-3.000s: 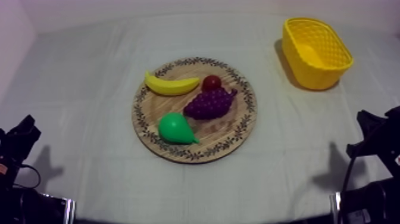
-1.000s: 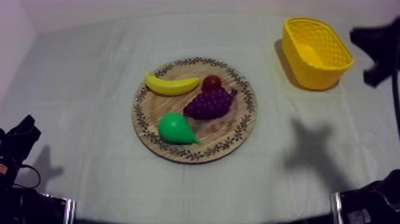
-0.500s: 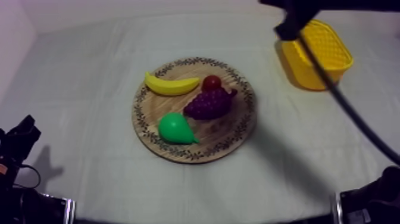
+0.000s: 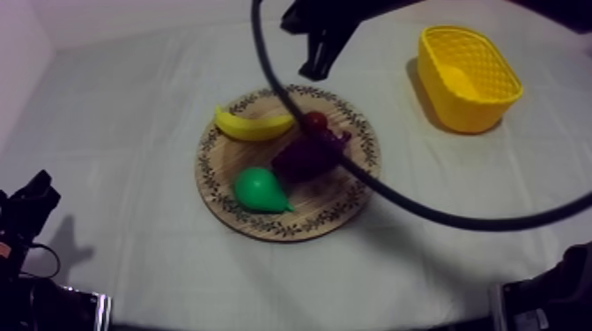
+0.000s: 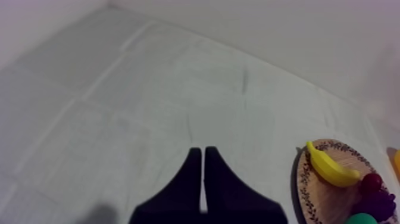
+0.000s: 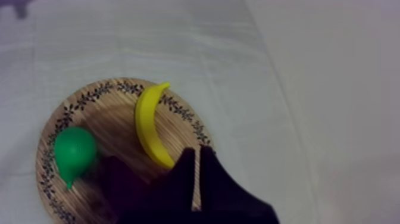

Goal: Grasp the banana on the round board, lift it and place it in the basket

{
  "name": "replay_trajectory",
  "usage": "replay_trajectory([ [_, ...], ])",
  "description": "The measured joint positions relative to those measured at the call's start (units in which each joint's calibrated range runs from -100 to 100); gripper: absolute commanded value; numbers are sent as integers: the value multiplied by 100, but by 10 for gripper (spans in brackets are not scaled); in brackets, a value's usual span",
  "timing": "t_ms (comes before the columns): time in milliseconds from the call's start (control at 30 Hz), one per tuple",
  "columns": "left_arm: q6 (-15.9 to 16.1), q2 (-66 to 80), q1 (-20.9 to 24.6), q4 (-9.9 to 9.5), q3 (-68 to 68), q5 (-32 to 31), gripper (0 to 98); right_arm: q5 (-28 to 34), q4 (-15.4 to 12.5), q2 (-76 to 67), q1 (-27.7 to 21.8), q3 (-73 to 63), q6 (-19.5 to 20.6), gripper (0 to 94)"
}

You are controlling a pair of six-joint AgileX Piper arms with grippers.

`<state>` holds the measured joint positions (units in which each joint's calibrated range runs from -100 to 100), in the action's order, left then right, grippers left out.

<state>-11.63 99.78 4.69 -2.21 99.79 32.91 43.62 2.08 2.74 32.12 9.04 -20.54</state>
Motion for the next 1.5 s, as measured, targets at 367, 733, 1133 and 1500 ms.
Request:
replay_trajectory([
  [367, 0, 0, 0, 0, 0, 0, 1, -408, -15, 924, -89, 214, -103, 66],
  [733, 0, 0, 0, 0, 0, 0, 1, -558, 77, 1106, 99, 398, 100, 508],
  [1133, 0, 0, 0, 0, 0, 0, 1, -582, 260, 1350, 306, 273, 371, 476],
  [1500, 0, 0, 0, 0, 0, 0, 1, -432, 290, 2514, 299, -688, 315, 464],
])
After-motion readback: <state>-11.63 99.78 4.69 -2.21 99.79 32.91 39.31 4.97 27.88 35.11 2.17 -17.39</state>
